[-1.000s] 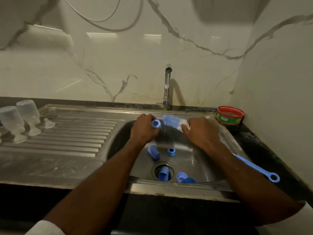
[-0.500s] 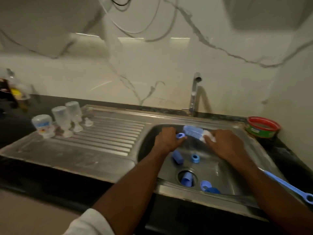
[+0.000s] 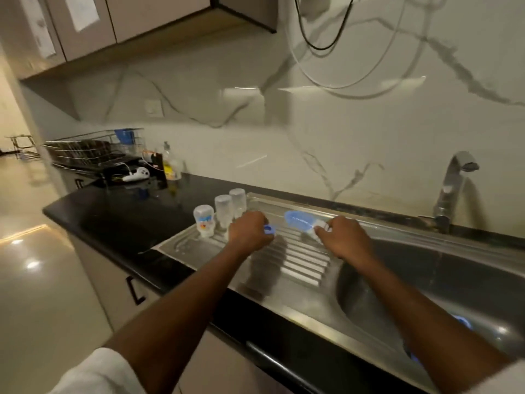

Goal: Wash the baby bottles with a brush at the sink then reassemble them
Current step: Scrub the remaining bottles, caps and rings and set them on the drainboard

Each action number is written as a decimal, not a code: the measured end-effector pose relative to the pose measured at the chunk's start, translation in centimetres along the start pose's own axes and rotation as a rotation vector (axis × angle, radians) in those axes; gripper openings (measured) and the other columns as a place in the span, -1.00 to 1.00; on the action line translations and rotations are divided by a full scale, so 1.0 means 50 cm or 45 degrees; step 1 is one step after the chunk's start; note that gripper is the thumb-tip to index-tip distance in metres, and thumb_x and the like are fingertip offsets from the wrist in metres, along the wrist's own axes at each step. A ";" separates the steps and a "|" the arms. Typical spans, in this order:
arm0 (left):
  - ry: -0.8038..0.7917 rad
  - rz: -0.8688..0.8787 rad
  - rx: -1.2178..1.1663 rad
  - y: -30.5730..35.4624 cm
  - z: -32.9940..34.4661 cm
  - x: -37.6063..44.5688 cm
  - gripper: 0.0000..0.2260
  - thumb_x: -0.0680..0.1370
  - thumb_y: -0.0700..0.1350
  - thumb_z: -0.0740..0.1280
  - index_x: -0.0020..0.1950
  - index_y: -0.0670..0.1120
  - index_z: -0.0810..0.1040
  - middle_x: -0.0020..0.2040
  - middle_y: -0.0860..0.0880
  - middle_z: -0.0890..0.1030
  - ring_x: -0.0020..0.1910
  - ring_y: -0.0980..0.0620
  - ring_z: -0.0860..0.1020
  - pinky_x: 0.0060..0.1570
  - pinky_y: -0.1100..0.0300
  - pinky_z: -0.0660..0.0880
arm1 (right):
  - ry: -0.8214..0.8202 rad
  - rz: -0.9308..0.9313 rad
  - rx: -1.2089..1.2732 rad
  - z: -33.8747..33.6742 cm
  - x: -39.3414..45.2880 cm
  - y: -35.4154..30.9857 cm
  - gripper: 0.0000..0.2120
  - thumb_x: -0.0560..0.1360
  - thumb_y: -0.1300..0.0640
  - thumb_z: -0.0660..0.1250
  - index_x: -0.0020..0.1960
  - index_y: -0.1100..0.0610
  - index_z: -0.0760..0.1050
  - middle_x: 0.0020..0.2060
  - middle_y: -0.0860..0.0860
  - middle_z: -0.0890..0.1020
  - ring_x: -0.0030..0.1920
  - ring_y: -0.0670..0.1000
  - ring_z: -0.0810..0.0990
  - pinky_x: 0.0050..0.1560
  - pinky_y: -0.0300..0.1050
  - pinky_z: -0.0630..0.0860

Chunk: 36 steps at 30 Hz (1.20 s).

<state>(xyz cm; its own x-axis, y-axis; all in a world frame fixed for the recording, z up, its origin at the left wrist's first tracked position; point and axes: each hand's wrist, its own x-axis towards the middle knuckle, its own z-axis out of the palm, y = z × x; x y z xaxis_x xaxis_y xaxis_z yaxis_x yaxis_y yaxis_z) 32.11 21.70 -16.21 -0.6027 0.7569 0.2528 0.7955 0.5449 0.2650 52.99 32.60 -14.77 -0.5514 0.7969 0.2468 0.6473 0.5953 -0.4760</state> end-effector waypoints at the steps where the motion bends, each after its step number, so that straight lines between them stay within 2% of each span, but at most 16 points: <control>1: -0.001 -0.041 0.006 -0.034 -0.005 0.000 -0.66 0.47 0.19 0.43 0.15 0.05 0.60 0.09 -0.01 0.62 0.08 -0.03 0.60 -0.02 0.10 0.53 | -0.008 -0.002 -0.002 0.020 0.011 -0.029 -0.62 0.56 -0.20 0.28 0.10 0.10 0.62 0.09 0.12 0.67 0.13 0.20 0.62 -0.02 -0.05 0.47; 4: 0.035 -0.118 -0.011 -0.106 -0.011 0.005 -0.64 0.48 0.20 0.47 0.15 0.03 0.59 0.05 0.00 0.64 0.00 0.02 0.59 0.00 0.08 0.57 | -0.018 -0.013 -0.045 0.072 0.029 -0.100 -0.63 0.55 -0.20 0.25 0.12 0.05 0.61 0.09 0.08 0.66 0.10 0.17 0.63 -0.05 -0.04 0.49; 8: 0.040 -0.115 -0.005 -0.130 -0.004 0.019 -0.67 0.50 0.17 0.48 0.16 0.04 0.59 0.04 0.03 0.63 -0.08 0.10 0.52 -0.12 0.18 0.45 | -0.017 -0.010 -0.075 0.112 0.035 -0.138 -0.63 0.54 -0.21 0.26 0.09 0.06 0.59 0.00 0.07 0.66 -0.01 0.15 0.65 -0.05 -0.03 0.56; 12: -0.020 -0.097 0.038 -0.125 0.019 0.026 -0.69 0.49 0.16 0.48 0.14 0.05 0.59 0.04 0.02 0.63 -0.05 0.06 0.57 -0.01 0.09 0.59 | 0.013 -0.020 -0.098 0.123 0.035 -0.136 -0.63 0.54 -0.22 0.28 0.07 0.06 0.60 -0.08 0.04 0.67 -0.10 0.10 0.65 -0.07 0.00 0.61; 15: -0.041 -0.090 0.066 -0.120 0.028 0.028 -0.68 0.51 0.15 0.46 0.14 0.00 0.57 0.02 0.00 0.62 -0.06 0.05 0.56 -0.08 0.14 0.54 | 0.007 -0.034 -0.105 0.115 0.033 -0.117 -0.64 0.54 -0.21 0.29 0.07 0.06 0.61 -0.08 0.04 0.67 -0.09 0.09 0.65 -0.07 0.02 0.63; 17: -0.019 -0.077 0.084 -0.112 0.021 0.029 -0.63 0.50 0.14 0.47 0.19 -0.02 0.54 0.07 -0.02 0.60 0.00 0.02 0.57 -0.08 0.13 0.52 | 0.015 -0.041 -0.121 0.102 0.027 -0.100 -0.65 0.54 -0.21 0.28 0.07 0.05 0.59 -0.05 0.04 0.67 -0.06 0.09 0.65 -0.05 0.03 0.63; 20: 0.012 -0.021 0.059 -0.081 0.003 0.034 -0.50 0.44 0.18 0.51 0.29 -0.01 0.54 0.16 -0.03 0.61 0.09 -0.03 0.60 0.06 0.04 0.58 | 0.061 -0.044 -0.149 0.067 0.018 -0.068 -0.65 0.56 -0.23 0.26 0.07 0.03 0.59 -0.07 0.01 0.66 -0.08 0.06 0.64 -0.07 -0.01 0.60; 23: 0.073 0.114 -0.005 -0.013 -0.004 0.039 -0.53 0.48 0.21 0.47 0.31 0.03 0.56 0.22 0.01 0.61 0.13 -0.01 0.61 0.11 -0.02 0.58 | 0.108 -0.041 -0.141 0.012 0.003 -0.019 -0.64 0.57 -0.23 0.25 0.04 0.04 0.60 -0.09 0.01 0.66 -0.09 0.05 0.63 -0.08 -0.02 0.59; 26: 0.122 0.277 -0.129 0.099 0.022 0.040 -0.64 0.50 0.20 0.43 0.24 0.08 0.59 0.19 0.07 0.62 0.20 0.02 0.56 0.15 -0.01 0.55 | 0.166 0.030 -0.190 -0.050 -0.021 0.061 -0.63 0.56 -0.22 0.23 0.02 0.05 0.60 -0.07 0.03 0.67 -0.07 0.11 0.64 -0.08 -0.01 0.57; 28: 0.066 0.373 -0.196 0.191 0.063 0.028 -0.68 0.49 0.21 0.44 0.18 0.13 0.59 0.14 0.12 0.60 0.15 0.07 0.55 0.12 -0.01 0.55 | 0.202 0.107 -0.235 -0.090 -0.046 0.130 -0.62 0.57 -0.22 0.23 0.06 0.07 0.61 -0.03 0.07 0.68 -0.03 0.16 0.64 -0.10 -0.04 0.52; 30: -0.018 0.474 -0.229 0.289 0.115 0.006 -0.70 0.48 0.23 0.44 0.14 0.15 0.58 0.12 0.12 0.57 0.09 0.09 0.53 0.08 0.02 0.54 | 0.218 0.189 -0.252 -0.126 -0.075 0.211 -0.60 0.57 -0.20 0.24 0.06 0.10 0.63 -0.01 0.11 0.69 -0.01 0.18 0.64 -0.06 0.00 0.56; 33: -0.160 0.568 -0.259 0.392 0.198 -0.025 -0.69 0.49 0.22 0.41 0.14 0.11 0.59 0.08 0.07 0.56 0.05 0.10 0.51 0.05 0.08 0.47 | 0.134 0.268 -0.313 -0.156 -0.114 0.309 -0.62 0.60 -0.17 0.23 0.07 0.11 0.63 0.02 0.13 0.69 0.02 0.17 0.64 -0.01 0.00 0.55; 36: -0.373 0.614 -0.110 0.479 0.295 -0.040 -0.59 0.44 0.24 0.43 0.22 0.10 0.61 0.20 0.00 0.62 0.19 -0.03 0.60 0.19 0.01 0.54 | -0.021 0.373 -0.464 -0.173 -0.145 0.405 -0.59 0.62 -0.19 0.21 0.22 0.10 0.56 0.15 0.11 0.65 0.11 0.13 0.61 0.05 -0.04 0.51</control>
<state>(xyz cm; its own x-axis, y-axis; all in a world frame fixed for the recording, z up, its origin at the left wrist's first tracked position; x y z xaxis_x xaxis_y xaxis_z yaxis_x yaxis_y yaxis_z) 53.33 38.56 -24.11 -0.1205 0.9877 0.0991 0.9607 0.0909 0.2621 74.63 39.76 -18.91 -0.3242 0.9368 0.1312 0.9181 0.3451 -0.1952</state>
